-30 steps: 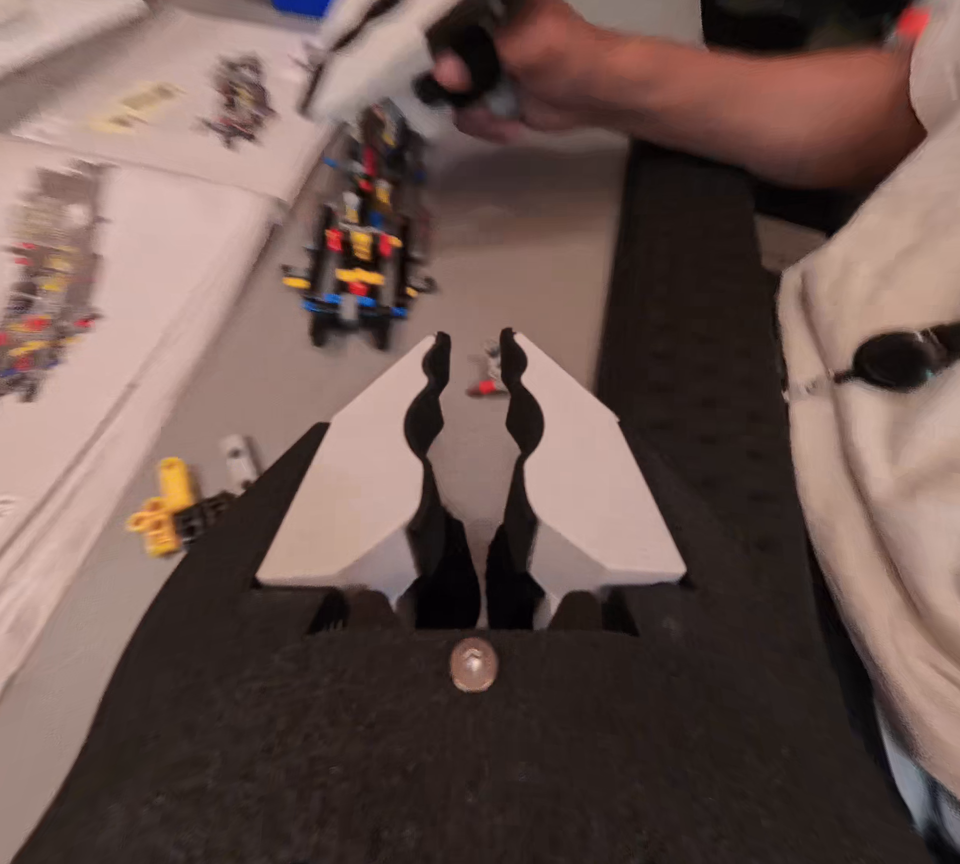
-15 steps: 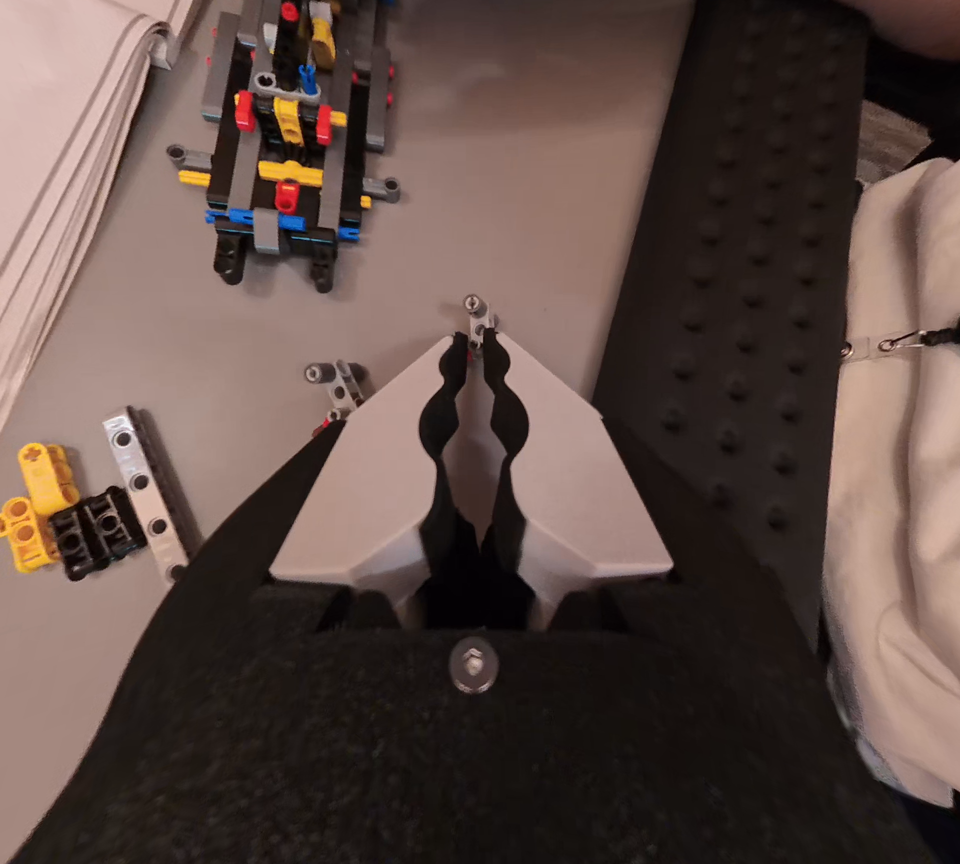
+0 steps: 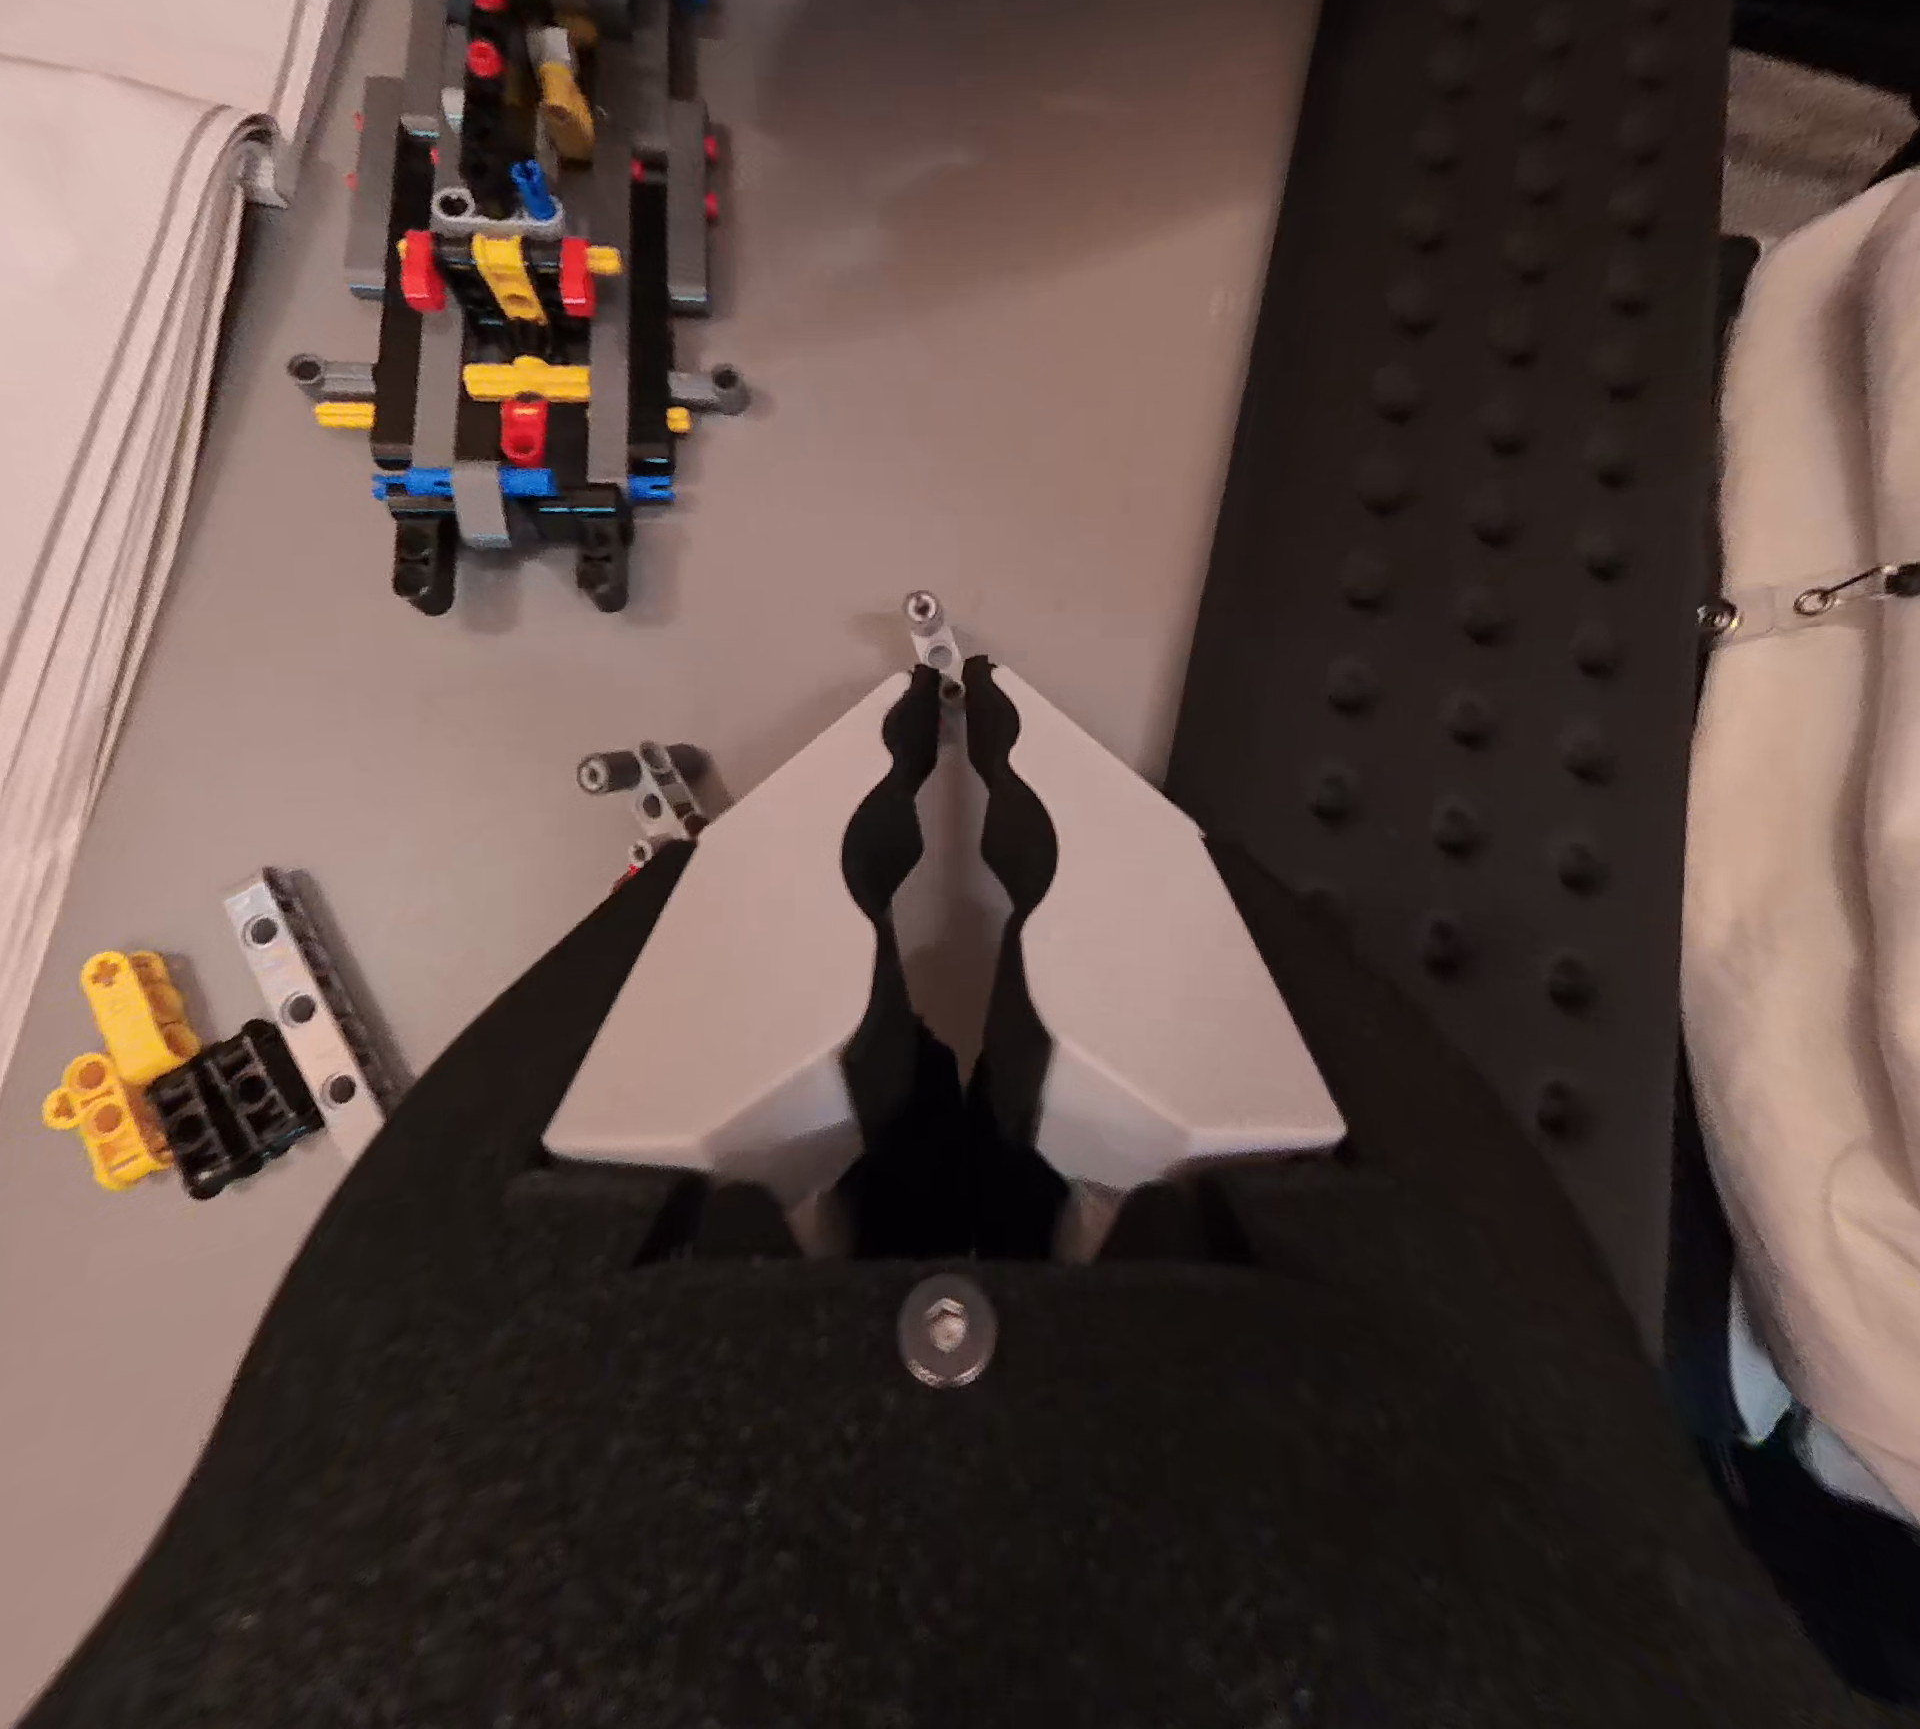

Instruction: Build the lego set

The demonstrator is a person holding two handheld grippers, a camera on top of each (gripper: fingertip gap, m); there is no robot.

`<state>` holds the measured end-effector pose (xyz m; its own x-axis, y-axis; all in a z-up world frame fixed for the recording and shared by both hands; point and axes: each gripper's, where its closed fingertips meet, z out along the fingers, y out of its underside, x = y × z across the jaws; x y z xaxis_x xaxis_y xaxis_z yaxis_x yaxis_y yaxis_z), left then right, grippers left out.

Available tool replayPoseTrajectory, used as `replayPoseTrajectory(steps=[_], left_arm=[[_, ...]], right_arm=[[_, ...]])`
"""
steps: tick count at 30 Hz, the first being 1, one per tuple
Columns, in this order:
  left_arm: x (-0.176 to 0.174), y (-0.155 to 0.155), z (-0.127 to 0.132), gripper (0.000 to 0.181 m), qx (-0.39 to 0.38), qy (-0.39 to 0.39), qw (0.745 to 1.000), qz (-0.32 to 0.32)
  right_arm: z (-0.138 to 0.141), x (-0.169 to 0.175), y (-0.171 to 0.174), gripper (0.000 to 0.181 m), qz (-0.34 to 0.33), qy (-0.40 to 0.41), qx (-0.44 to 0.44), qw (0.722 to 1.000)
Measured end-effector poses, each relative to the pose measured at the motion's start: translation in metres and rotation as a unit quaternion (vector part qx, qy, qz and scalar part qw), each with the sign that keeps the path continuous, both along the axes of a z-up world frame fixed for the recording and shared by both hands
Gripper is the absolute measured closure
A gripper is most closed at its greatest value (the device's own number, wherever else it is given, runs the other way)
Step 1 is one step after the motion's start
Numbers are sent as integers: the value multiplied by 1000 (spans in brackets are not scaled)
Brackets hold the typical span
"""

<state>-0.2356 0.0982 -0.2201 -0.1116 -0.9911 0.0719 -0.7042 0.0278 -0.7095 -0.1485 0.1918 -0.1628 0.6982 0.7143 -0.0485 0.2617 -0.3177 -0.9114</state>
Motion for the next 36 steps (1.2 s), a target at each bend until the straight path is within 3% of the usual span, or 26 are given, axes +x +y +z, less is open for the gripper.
replayPoseTrajectory(steps=[2, 4, 6, 15, 27, 31, 33, 36], left_arm=[[3, 1, 2, 177, 15, 4, 1000, -9], [8, 0, 6, 177, 14, 10, 999, -31], [15, 7, 9, 177, 27, 24, 998, -46], [38, 17, 22, 178, 63, 92, 983, -146], [41, 4, 16, 178, 67, 100, 976, -179], [47, 12, 27, 177, 51, 39, 988, -137], [47, 23, 36, 161, 32, -6, 995, -94], [37, 30, 33, 158, -4, -30, 998, -59]], right_arm=[[6, -16, -18, 178, 67, 16, -7, 998], [6, -40, -58, 168, 195, 37, -61, 978], [-10, -47, -80, 161, 248, -10, -110, 962], [-30, -48, -78, 163, 223, -224, -20, 949], [-45, -47, -82, 177, 239, -210, -51, 946], [-36, -45, -78, 181, 232, -156, -56, 958], [-31, -41, -77, 181, 227, -124, -63, 964], [-36, -35, -75, 181, 216, -111, -81, 967]])
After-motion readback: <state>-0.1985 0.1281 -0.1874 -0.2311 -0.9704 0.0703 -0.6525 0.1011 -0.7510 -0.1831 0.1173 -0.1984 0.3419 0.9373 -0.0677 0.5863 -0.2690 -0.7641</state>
